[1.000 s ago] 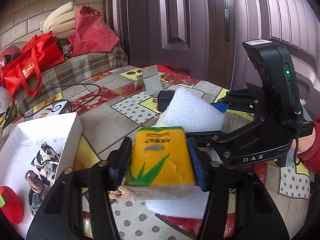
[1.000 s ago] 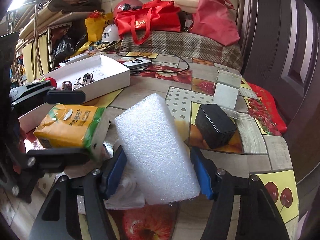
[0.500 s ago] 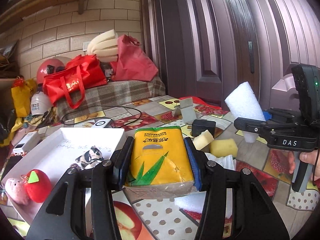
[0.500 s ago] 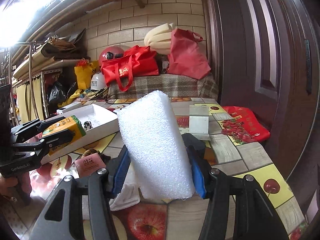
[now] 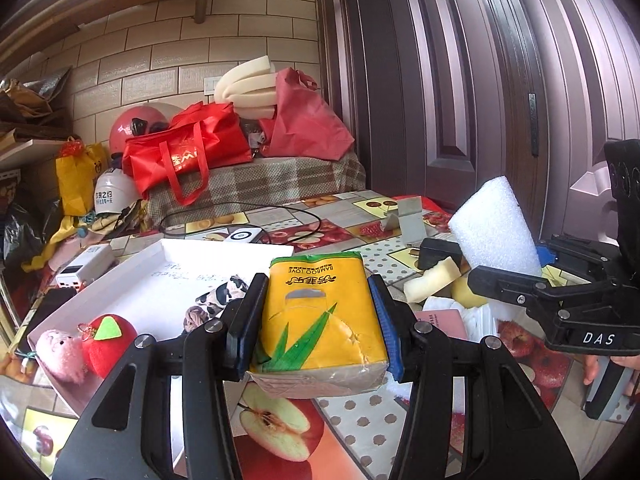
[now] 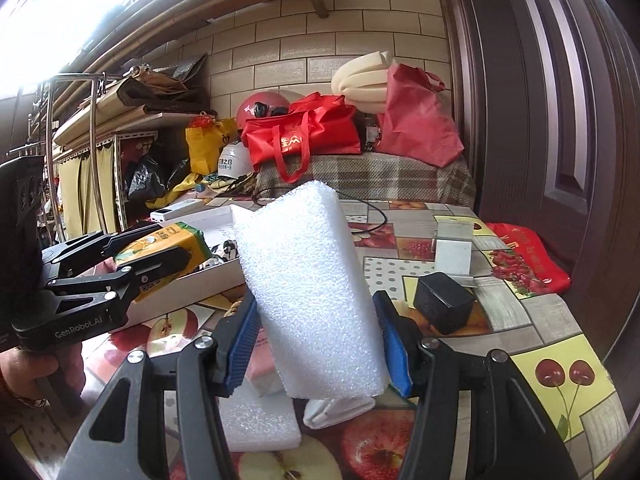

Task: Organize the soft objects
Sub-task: 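Carry the tissue pack with the left tool while the right tool carries the foam block over the tray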

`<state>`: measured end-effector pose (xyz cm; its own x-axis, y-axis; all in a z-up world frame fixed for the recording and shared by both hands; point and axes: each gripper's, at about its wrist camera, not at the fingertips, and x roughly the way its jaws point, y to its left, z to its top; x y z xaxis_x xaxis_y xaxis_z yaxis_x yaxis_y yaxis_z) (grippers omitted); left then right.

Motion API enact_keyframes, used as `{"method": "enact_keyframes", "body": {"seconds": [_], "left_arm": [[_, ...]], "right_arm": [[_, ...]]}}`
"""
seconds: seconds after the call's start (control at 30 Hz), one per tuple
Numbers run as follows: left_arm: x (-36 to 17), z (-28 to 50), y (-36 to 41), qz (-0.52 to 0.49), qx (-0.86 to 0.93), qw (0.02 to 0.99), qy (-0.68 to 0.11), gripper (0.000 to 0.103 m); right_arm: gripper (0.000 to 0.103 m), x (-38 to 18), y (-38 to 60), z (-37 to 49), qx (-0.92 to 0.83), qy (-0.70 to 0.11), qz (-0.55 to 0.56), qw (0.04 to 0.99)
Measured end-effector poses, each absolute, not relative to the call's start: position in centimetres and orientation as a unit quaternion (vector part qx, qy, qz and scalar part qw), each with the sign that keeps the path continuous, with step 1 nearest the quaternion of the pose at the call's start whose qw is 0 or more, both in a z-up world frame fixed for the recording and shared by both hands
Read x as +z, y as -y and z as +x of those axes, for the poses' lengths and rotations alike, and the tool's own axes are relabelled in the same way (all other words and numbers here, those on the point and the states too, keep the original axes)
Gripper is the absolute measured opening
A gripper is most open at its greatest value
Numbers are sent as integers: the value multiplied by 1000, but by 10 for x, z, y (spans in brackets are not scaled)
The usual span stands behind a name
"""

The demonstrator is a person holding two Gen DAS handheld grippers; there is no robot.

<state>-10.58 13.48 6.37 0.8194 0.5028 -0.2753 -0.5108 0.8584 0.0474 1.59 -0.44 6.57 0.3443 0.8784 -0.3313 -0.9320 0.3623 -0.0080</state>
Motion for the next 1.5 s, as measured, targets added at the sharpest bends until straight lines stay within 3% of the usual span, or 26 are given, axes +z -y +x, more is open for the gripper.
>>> {"method": "enact_keyframes", "body": {"seconds": [0.5, 1.5], "left_arm": [[61, -147, -166, -31, 317, 938, -136, 50], [57, -208, -317, -94, 489, 860, -111, 50]], "right_arm": [[56, 61, -55, -36, 614, -135, -130, 767], [56, 53, -188, -58, 633, -213, -115, 735]]}}
